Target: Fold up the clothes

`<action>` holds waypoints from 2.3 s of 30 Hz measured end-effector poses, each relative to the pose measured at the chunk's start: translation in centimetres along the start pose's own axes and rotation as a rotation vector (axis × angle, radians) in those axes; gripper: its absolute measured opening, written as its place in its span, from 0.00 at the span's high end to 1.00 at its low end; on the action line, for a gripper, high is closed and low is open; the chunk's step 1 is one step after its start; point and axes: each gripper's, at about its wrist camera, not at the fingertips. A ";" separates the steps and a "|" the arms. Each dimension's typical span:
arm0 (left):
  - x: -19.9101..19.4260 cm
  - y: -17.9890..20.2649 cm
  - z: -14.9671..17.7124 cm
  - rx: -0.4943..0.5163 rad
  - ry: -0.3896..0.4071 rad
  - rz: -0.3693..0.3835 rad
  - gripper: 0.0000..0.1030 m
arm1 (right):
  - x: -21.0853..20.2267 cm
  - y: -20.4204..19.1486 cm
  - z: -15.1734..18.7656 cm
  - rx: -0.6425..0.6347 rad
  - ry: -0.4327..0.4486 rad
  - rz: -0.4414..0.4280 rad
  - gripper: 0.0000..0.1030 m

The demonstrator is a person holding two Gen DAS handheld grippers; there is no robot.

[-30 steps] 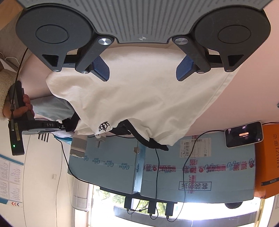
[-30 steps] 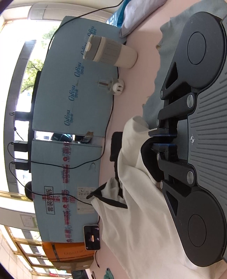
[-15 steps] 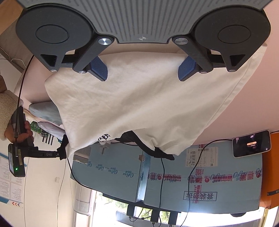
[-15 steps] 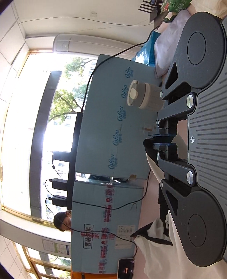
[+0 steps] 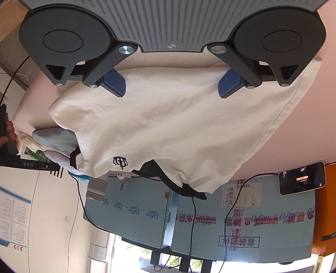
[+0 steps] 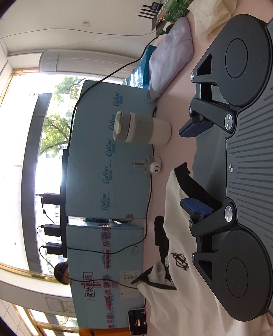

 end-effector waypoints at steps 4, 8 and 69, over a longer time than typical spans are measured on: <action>0.0 0.3 0.2 -0.003 0.009 -0.014 0.02 | -1.8 -2.1 1.2 -0.045 -0.021 -0.124 0.36; -0.2 0.2 0.3 -0.021 0.013 -0.015 0.02 | -2.7 -4.4 2.8 -0.075 -0.065 -0.246 0.37; -4.3 -3.4 1.0 -0.157 -0.010 -0.157 0.02 | -4.2 -6.0 4.7 0.062 -0.231 -0.628 0.54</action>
Point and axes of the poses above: each gripper's, at about its wrist camera, not at the fingertips, and x roughly the way its jaws point, y to its right, z to its underside, and after that the axes turned 4 degrees about -y, right-handed
